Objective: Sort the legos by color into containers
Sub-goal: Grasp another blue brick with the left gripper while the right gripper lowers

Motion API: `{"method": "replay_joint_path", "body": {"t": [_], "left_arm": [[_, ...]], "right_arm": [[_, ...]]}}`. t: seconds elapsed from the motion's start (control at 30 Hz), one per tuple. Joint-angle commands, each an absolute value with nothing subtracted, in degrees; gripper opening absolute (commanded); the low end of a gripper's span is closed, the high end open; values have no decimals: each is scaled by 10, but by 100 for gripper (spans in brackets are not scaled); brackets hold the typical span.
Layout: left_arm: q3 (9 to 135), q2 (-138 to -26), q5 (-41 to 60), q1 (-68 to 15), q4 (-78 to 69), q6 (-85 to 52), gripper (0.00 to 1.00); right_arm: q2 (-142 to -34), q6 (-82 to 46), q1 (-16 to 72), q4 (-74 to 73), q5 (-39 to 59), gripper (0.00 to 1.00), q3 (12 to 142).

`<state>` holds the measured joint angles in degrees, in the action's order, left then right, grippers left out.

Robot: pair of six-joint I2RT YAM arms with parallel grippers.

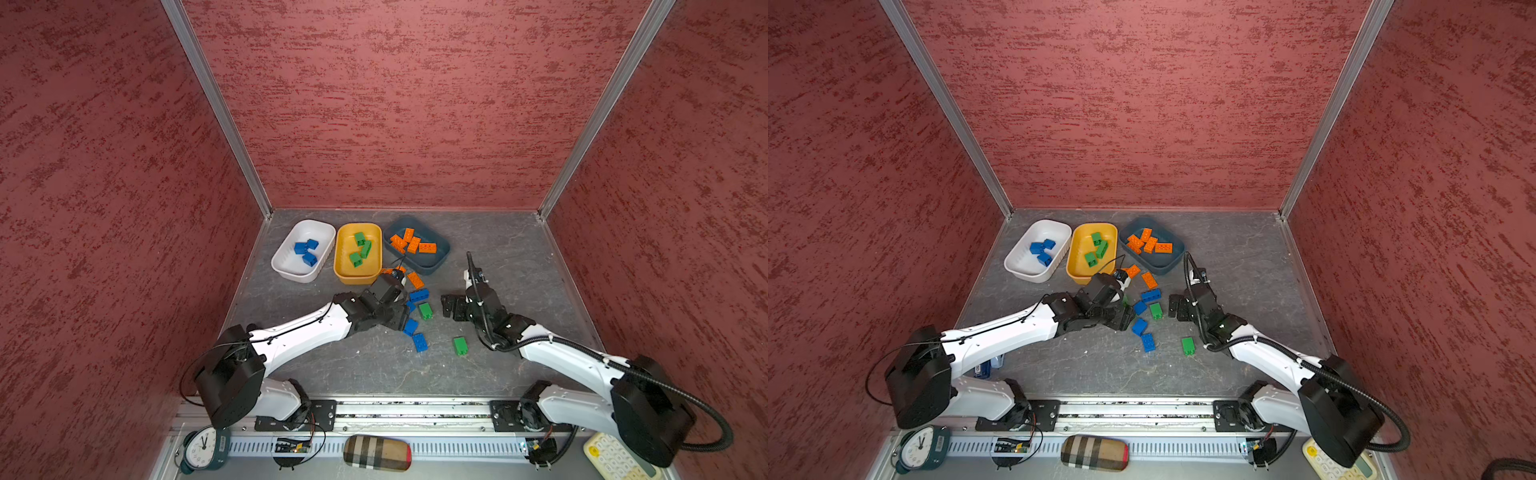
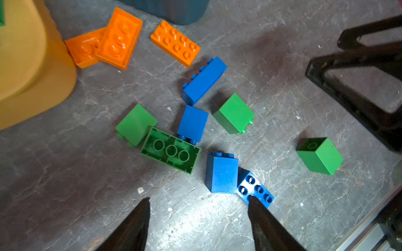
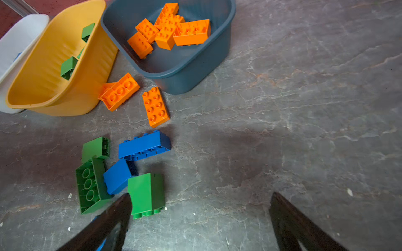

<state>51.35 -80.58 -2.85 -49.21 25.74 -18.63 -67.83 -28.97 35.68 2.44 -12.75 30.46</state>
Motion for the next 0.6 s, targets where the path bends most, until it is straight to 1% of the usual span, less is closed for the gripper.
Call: {"method": "replay_joint_path", "body": {"t": [0.0, 0.03, 0.13, 0.37, 0.5, 0.57], "left_arm": [[527, -838, -14, -507, 268, -210, 69], [533, -852, -12, -511, 269, -205, 67], [567, -902, -69, -533, 302, -180, 62], [604, -974, -52, -541, 299, -149, 50], [611, -1002, -38, -543, 292, -152, 47], [614, -1015, -49, -545, 293, -150, 46]], "right_arm": [[-687, -299, 356, 13, -123, 99, 310], [-690, -285, 356, -2, -102, 99, 304], [-703, -246, 356, -22, -42, 99, 298], [-685, -234, 356, -17, -65, 99, 291], [-679, -239, 356, -22, -71, 99, 284], [-678, -240, 356, -28, -69, 99, 280]]}}
